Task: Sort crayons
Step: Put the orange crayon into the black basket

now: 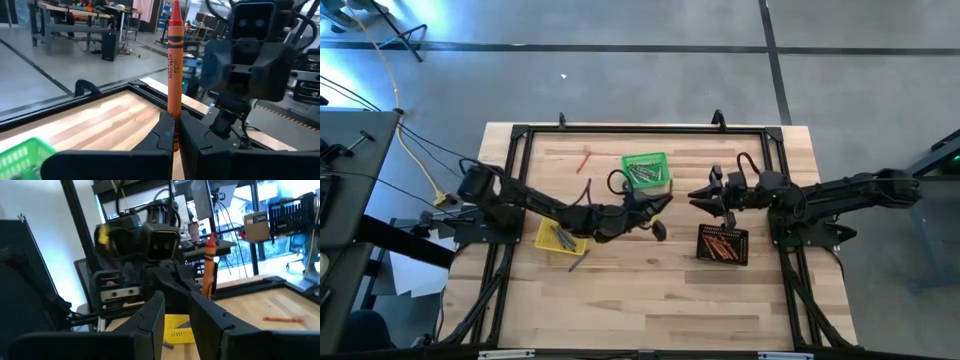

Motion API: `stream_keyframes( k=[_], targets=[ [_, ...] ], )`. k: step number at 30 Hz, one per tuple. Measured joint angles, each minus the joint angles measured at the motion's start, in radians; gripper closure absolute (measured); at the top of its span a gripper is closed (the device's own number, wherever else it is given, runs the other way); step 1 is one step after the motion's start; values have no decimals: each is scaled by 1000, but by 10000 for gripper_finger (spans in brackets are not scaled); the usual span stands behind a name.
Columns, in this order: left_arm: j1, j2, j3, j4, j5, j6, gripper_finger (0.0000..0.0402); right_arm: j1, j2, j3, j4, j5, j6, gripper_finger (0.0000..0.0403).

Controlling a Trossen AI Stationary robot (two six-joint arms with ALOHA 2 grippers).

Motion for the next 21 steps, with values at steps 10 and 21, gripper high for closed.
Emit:
stream_keyframes(
  k=[10, 21],
  targets=[
    [10, 91, 135, -7, 58, 24, 401, 0, 1, 0, -40, 25, 75, 320],
    [10, 100, 160, -19, 100, 11, 401, 0, 1, 0, -47, 59, 72, 320]
  ],
)
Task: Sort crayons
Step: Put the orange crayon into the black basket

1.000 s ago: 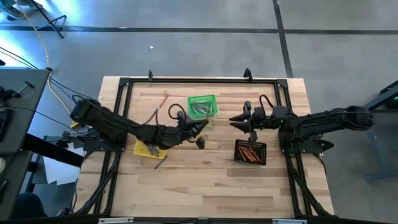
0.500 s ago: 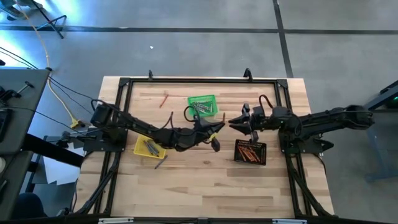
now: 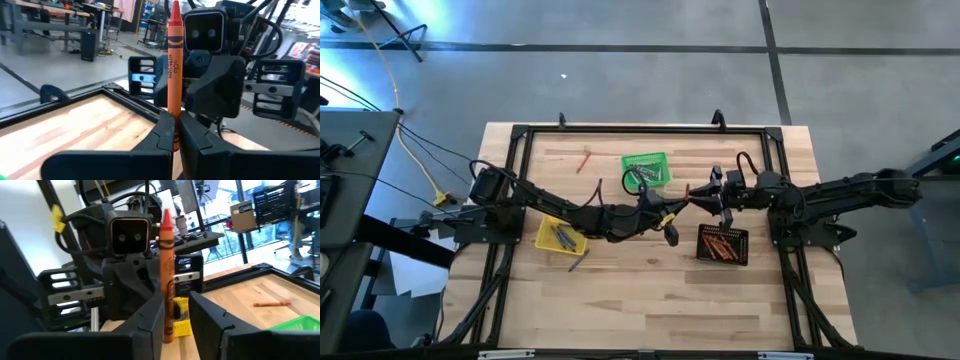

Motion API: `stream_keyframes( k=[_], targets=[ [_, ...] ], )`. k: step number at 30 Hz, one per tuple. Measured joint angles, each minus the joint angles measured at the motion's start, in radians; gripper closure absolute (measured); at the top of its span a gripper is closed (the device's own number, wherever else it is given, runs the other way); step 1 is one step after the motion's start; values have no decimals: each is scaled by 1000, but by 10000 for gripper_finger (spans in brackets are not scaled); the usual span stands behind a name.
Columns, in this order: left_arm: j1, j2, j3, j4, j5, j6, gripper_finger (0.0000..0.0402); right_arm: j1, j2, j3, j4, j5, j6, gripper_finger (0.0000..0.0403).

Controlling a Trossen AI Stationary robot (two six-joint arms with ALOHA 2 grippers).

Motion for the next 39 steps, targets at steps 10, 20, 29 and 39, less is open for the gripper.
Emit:
stream_keyframes(
  k=[10, 20, 29, 39],
  targets=[
    [20, 0, 0, -2, 37, -16, 401, 0, 0, 0, 15, 22, 2, 320],
    [20, 0, 0, -2, 40, -22, 401, 0, 0, 0, 52, 25, -5, 320],
    [20, 0, 0, -1, 38, -24, 401, 0, 0, 0, 64, 74, -5, 320],
    [26, 0, 0, -1, 38, -23, 401, 0, 9, 0, 93, 82, 3, 320]
  ],
)
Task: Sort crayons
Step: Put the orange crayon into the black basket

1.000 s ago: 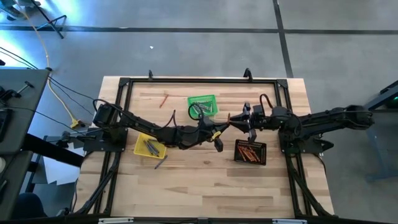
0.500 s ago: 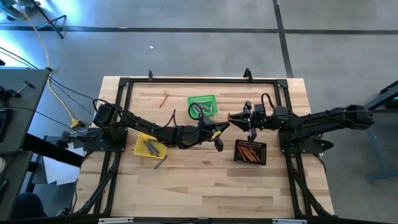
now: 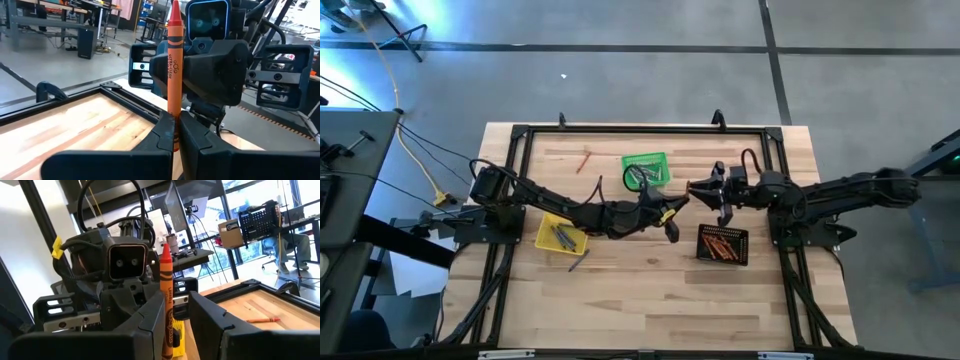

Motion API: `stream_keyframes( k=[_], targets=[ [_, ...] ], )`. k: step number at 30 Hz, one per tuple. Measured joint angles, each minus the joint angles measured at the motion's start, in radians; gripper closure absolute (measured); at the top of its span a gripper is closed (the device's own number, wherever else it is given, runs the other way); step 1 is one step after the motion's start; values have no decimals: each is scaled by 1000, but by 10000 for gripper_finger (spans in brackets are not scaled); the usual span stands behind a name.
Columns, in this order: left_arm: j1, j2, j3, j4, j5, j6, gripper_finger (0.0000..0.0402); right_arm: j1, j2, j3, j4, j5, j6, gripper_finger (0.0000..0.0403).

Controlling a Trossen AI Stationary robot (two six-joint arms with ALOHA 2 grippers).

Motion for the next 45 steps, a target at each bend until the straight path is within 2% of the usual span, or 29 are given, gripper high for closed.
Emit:
stream_keyframes(
  k=[15, 17, 21, 26, 31, 37, 41, 45],
  targets=[
    [9, 1, 0, -1, 1, -1, 401, 17, 176, 0, 213, 28, 18, 322],
    [9, 1, 0, -8, 1, -1, 401, 16, 184, 0, 222, 28, 18, 334],
    [9, 1, 0, -14, -2, -1, 401, 16, 186, 0, 227, 30, 1, 388],
    [9, 1, 0, -15, -2, -1, 400, 16, 186, 0, 224, 54, 16, 395],
    [8, 1, 0, -17, 11, 0, 375, 16, 186, 0, 220, 54, 18, 398],
    [7, 1, 0, -27, 30, 17, 317, 15, 185, 0, 199, 56, -3, 400],
    [7, 1, 0, -63, 56, 3, 285, -15, 128, 0, 73, 51, -16, 401],
    [0, 1, 0, -122, 120, -49, 274, -49, -4, 0, -264, 74, -21, 401]
  ],
)
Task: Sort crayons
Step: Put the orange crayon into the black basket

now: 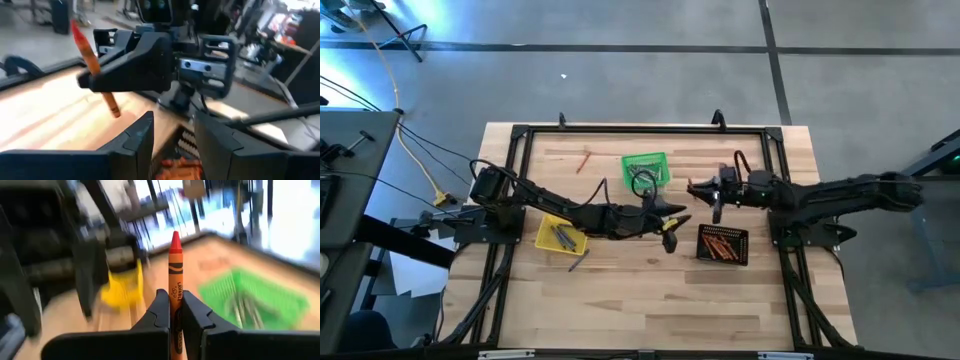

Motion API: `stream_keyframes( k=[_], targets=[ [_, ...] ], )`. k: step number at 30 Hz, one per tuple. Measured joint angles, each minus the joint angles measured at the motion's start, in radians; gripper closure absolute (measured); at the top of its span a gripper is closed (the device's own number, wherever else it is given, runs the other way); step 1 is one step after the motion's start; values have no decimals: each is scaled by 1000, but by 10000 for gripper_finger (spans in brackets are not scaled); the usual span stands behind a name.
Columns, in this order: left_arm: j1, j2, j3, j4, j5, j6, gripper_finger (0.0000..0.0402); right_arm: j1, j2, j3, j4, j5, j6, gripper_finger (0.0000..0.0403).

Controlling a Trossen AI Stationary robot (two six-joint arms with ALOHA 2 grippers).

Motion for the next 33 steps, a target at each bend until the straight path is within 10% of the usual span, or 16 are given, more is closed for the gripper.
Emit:
stream_keyframes(
  k=[14, 33],
  targets=[
    [-8, 0, 0, -69, 44, -30, 284, 168, -375, 0, -958, -184, 424, 401],
    [-9, 0, 0, -89, 39, -30, 284, 369, -280, 0, -1085, -59, 544, 327]
  ],
)
